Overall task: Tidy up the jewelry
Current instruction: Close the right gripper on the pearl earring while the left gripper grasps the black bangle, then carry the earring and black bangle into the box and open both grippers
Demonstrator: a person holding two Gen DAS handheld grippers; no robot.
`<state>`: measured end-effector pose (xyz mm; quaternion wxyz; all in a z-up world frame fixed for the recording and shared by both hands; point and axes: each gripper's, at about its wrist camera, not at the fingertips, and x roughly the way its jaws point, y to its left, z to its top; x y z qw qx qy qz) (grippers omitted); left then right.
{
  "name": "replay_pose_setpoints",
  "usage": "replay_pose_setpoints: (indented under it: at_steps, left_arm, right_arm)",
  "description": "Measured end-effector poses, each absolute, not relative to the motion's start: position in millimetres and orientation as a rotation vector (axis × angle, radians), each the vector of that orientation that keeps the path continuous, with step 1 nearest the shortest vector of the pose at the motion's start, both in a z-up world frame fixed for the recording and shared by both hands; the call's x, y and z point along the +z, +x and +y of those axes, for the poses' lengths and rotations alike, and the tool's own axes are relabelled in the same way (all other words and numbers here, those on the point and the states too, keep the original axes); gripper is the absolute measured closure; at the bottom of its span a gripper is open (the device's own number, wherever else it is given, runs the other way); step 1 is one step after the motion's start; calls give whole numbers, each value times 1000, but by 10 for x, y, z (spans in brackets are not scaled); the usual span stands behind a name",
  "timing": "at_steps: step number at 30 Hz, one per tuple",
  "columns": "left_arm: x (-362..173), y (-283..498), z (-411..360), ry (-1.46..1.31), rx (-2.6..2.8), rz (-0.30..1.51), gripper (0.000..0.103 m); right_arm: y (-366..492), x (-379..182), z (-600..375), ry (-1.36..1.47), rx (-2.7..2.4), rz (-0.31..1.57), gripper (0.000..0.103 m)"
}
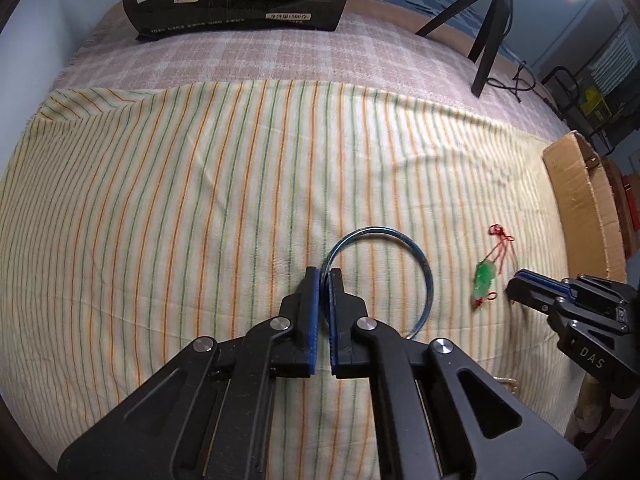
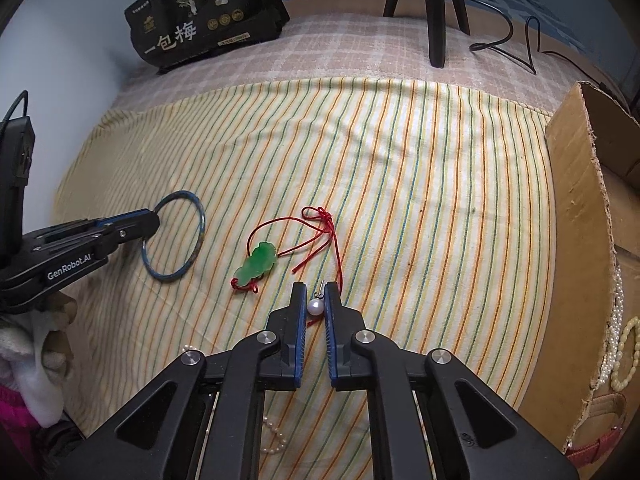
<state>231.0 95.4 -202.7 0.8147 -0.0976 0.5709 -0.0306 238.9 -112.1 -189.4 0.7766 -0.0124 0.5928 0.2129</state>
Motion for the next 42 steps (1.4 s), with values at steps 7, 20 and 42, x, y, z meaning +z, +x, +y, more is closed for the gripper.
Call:
replay_pose_setpoints:
  at_steps: [7,20,42]
  left_arm:
    - [-1791,2222,941,-239,-103,1165,102]
    - [-1423,2064,946,-320,-144,1081,102]
    - [-712,1999,371,-346,-308,934,102]
  right_arm:
    - [2346,-1767,-1166,-16,475,1254,96]
    - [2178,-1532,-1281,11,506,1200,96]
    - [2042,-992,-2229,88,402,1076,96]
